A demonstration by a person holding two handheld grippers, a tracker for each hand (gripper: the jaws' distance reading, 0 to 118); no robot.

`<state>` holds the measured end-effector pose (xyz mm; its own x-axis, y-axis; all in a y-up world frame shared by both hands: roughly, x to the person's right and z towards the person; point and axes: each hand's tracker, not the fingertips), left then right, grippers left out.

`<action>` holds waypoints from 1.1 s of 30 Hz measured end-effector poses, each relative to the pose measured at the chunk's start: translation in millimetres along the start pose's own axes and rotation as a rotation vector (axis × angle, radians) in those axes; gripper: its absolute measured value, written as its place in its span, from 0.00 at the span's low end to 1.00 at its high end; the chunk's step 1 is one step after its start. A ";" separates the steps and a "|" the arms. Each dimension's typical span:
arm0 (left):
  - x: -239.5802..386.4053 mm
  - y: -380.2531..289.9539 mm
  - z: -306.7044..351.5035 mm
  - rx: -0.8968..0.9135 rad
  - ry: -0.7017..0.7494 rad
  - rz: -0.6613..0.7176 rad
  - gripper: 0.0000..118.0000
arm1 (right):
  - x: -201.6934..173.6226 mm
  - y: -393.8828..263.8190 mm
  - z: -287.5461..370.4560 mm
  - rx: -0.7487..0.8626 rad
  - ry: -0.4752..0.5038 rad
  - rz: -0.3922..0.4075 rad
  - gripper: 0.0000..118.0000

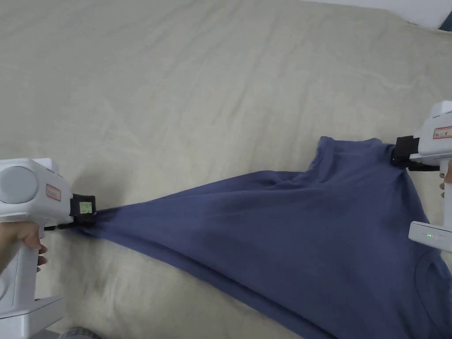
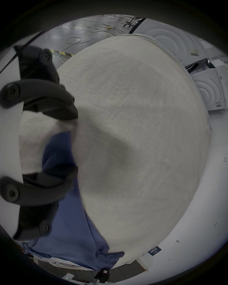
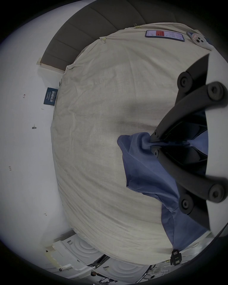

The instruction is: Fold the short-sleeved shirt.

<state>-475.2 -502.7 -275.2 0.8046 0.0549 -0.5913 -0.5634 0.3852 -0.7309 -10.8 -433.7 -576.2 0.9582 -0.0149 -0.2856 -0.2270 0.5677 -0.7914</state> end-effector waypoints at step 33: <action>38.9 73.7 389.1 0.927 -0.308 -0.178 0.00 | 102.2 -45.9 490.9 0.688 -0.048 -0.127 0.02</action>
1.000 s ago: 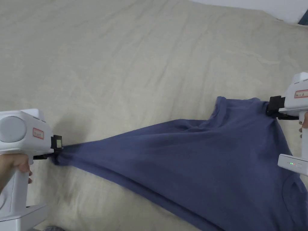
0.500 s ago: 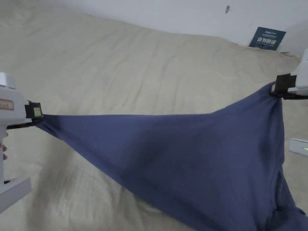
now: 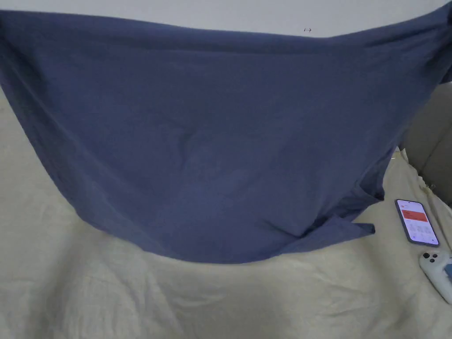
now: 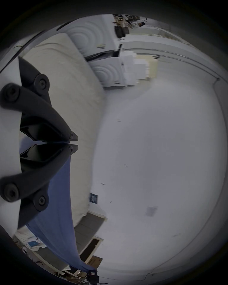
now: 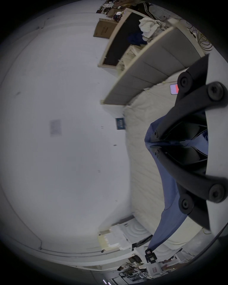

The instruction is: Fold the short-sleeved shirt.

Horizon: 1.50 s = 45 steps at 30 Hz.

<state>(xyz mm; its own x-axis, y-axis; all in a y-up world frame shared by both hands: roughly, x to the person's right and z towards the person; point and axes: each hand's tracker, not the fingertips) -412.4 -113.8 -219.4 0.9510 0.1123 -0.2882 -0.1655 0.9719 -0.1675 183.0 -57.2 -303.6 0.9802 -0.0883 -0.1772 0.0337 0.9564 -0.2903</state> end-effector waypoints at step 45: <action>124.6 146.7 -353.3 0.134 0.395 -0.104 0.00 | -92.8 183.9 -307.8 0.247 -0.309 0.113 0.02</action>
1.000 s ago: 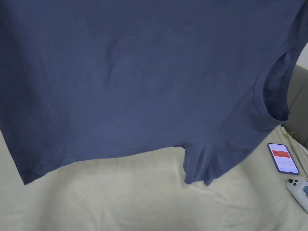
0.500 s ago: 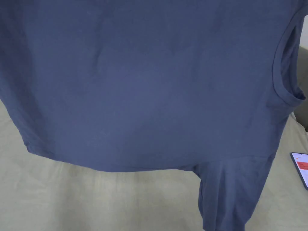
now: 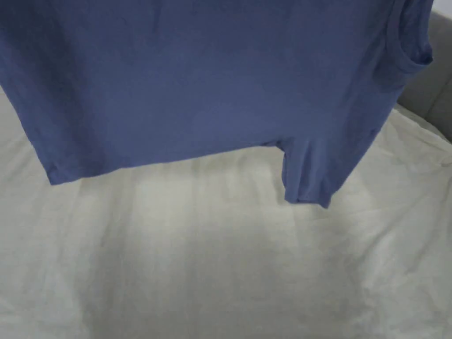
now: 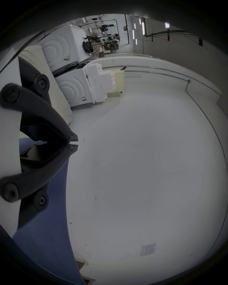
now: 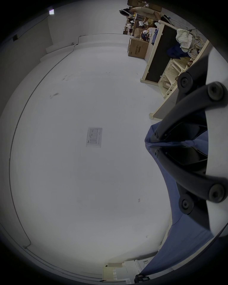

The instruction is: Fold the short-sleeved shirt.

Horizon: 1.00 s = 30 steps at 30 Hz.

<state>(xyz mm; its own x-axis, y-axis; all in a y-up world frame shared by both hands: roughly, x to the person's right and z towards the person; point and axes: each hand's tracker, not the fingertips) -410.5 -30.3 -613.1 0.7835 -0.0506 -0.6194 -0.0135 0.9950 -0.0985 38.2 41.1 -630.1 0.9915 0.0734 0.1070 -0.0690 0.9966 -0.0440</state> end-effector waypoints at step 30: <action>23.3 -441.5 7.6 -0.604 -0.142 -0.299 0.00 | 21.7 -482.6 -33.7 -0.840 0.119 -0.083 0.02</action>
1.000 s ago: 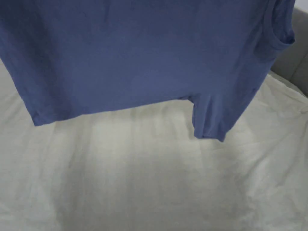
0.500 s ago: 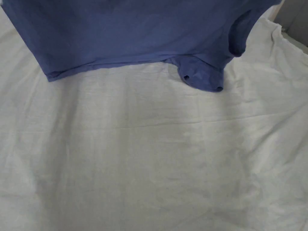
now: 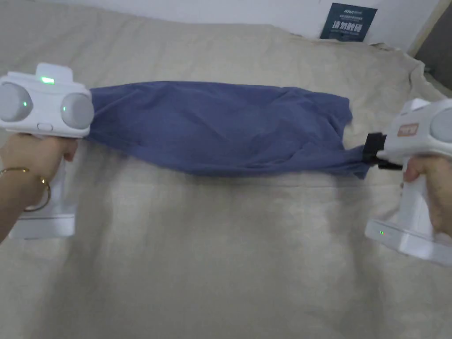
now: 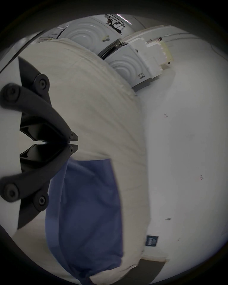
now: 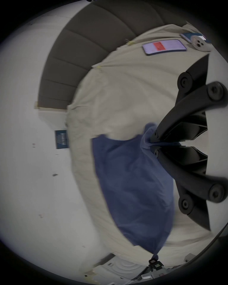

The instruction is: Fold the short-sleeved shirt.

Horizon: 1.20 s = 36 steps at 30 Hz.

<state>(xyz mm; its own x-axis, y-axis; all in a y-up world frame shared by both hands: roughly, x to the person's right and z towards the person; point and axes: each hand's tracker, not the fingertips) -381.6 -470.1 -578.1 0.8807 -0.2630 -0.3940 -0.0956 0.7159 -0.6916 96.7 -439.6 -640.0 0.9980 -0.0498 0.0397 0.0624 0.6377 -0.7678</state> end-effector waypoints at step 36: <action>-134.3 -318.0 226.5 -0.111 -0.190 0.129 0.00 | 117.0 -302.7 189.8 -0.125 0.034 0.077 0.02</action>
<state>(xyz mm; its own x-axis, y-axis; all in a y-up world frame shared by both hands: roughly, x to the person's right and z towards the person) -364.4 -516.0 -168.2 0.9282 -0.0401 -0.3699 -0.2543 0.6573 -0.7094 197.0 -492.5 -281.6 0.9986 -0.0317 -0.0425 -0.0187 0.5401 -0.8414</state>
